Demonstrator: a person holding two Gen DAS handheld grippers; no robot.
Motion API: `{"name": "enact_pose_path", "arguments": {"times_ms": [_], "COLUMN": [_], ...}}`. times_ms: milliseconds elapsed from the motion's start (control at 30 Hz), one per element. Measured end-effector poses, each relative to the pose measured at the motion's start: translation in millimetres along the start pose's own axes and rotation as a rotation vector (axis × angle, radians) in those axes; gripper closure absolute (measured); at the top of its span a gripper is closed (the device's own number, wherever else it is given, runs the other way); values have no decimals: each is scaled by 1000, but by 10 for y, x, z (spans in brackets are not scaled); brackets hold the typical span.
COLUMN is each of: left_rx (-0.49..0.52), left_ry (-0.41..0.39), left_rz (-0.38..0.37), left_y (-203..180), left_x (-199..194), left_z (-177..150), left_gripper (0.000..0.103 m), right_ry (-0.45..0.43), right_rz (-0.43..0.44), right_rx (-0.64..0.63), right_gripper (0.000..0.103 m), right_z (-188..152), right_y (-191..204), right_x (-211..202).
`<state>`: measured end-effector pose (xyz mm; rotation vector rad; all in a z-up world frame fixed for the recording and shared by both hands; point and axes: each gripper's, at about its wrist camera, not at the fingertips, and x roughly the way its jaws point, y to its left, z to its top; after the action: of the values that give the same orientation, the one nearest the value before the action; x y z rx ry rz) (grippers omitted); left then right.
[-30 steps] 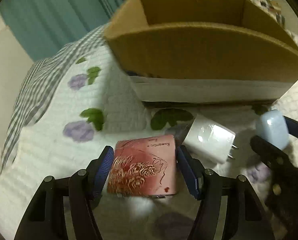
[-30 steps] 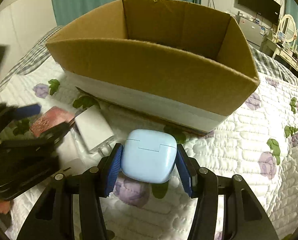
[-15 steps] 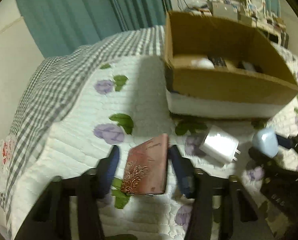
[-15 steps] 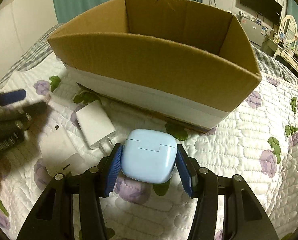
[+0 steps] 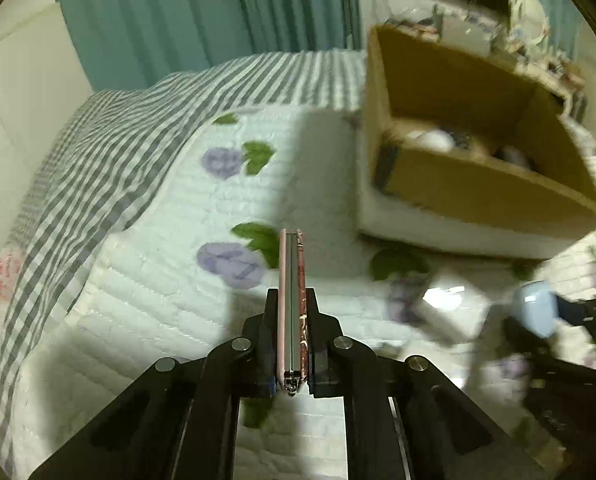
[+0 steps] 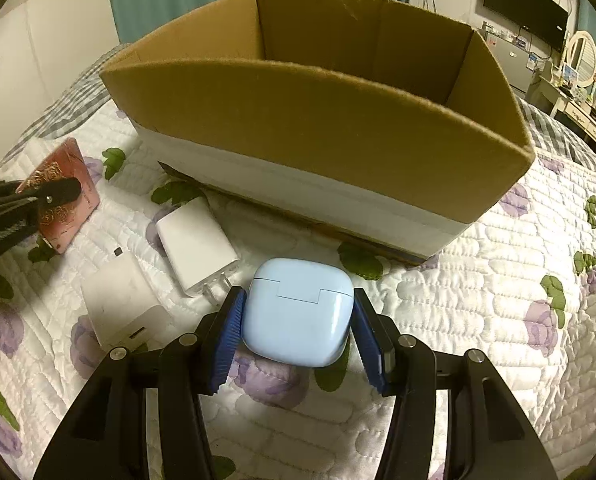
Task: Organize rigid objects
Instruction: 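Carry the pink case and earbud case into the box and release both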
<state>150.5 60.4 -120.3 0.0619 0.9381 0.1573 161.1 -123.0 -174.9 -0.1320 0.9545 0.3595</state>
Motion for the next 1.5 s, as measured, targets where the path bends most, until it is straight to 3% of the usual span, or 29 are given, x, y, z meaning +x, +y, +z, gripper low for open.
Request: {"name": "enact_pose_path", "arguments": {"times_ms": [300,400,567,733,900,1200,1300,1367,1400,1433,1500], "left_rx": [57,67,110,120,149,179,188,189,187,180,167], "left_ry": [-137,-159,-197,-187,-166,-100,-123,-143,-150,-159,-178], "left_rz": [-148,-224,-270,-301,-301,-301,-322,-315,-312,-305,-295], "left_y": [-272,-375,-617,-796,-958,-1083,-1085,-1081,-1069,-1047,-995], "left_x": [-696,-837,-850,-589,-151,425,394,331,298,256,161], "left_z": [112,272,620,988,1325,1274,1272,1277,1276,1269,1253], "left_gripper": [93,93,93,93,93,92,89,77,58,50,50], "right_ry": [-144,-216,-287,-305,-283,-211,-208,-219,-220,-225,-262], "right_rz": [30,14,-44,-57,-65,-71,-60,-45,-43,-48,-61], "right_rx": [9,17,12,21,30,57,64,78,81,84,95], "right_gripper": [51,51,51,51,51,51,50,50,49,45,35], "right_z": [208,408,799,1157,1471,1667,1699,1714,1697,1699,1659], "right_y": [-103,-235,-454,-661,-800,-923,-945,-971,-979,-988,-1007], "right_x": [-748,-1065,-1303,-1239,-880,-199,-119,-121,-134,-164,-296]}}
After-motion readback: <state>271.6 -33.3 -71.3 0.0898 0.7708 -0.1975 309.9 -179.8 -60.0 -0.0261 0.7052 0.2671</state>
